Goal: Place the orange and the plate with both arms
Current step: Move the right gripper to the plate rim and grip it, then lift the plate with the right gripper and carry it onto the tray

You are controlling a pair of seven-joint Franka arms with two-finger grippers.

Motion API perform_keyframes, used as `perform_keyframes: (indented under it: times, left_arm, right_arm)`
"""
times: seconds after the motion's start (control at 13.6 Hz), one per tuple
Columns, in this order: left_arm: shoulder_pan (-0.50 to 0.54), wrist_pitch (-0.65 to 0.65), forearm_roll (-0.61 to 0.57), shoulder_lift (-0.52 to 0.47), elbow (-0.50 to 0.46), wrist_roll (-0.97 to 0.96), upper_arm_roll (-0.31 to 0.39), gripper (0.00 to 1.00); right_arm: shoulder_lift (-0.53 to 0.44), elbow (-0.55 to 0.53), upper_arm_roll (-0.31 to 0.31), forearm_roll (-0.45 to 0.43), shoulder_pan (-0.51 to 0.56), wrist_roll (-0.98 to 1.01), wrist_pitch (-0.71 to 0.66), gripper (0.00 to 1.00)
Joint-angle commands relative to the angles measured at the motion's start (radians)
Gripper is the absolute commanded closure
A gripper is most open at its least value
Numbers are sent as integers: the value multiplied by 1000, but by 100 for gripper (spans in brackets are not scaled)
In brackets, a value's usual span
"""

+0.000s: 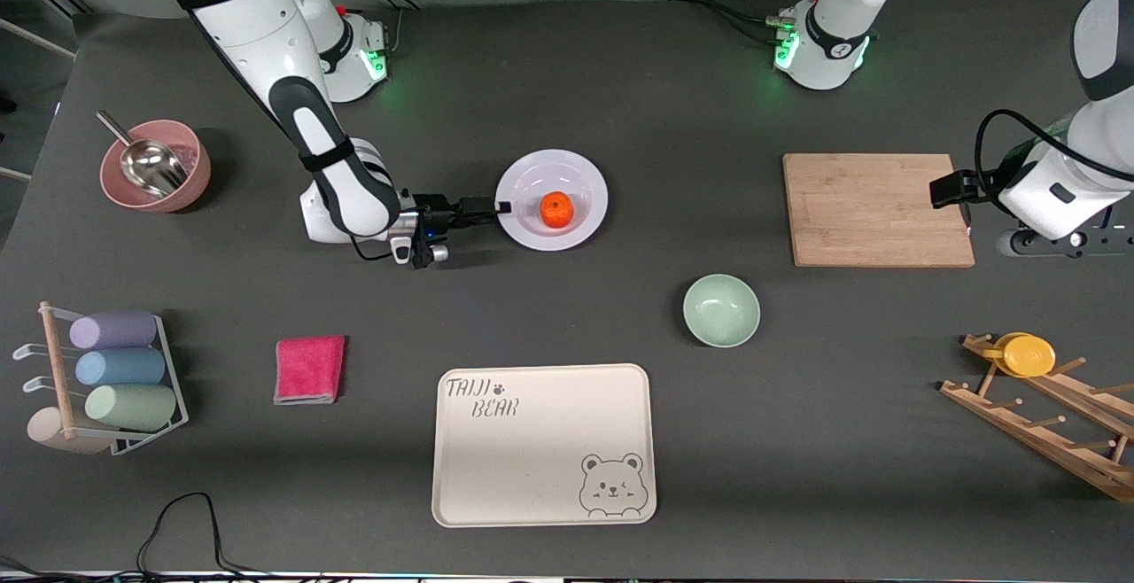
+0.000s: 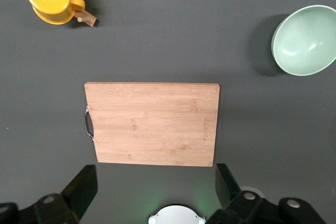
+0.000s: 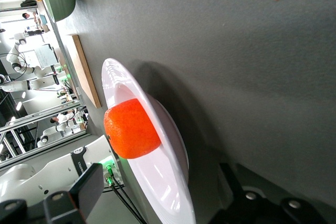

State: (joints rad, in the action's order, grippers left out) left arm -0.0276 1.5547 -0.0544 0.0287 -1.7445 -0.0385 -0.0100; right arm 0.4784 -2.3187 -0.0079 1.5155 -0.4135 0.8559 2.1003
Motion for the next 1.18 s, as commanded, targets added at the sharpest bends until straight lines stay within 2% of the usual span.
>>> perform_keyframes:
  times: [0.0, 0.37, 0.59, 0.66, 0.96, 1.11]
  left_arm:
    - [-12, 10, -12, -1, -1, -8, 7, 0]
    - [-12, 8, -12, -1, -1, -6, 7, 0]
    - [-12, 8, -12, -1, -1, -8, 7, 0]
    - [-12, 8, -12, -1, -1, -8, 7, 0]
    - [-12, 7, -12, -1, -1, -6, 7, 0]
    - [-12, 7, -12, -1, -1, -8, 7, 0]
  right_arm:
    - [-3, -11, -6, 40, -16, 35, 10, 9]
    - [-4, -11, -4, 116, -60, 49, 27, 17]
    - [-3, -11, -4, 124, -67, 81, 30, 25]
    - [-3, -11, -4, 124, -67, 90, 30, 35]
    - [-4, -13, -7, 123, -65, 121, 30, 98]
    - [-6, -13, -7, 124, -64, 120, 29, 100]
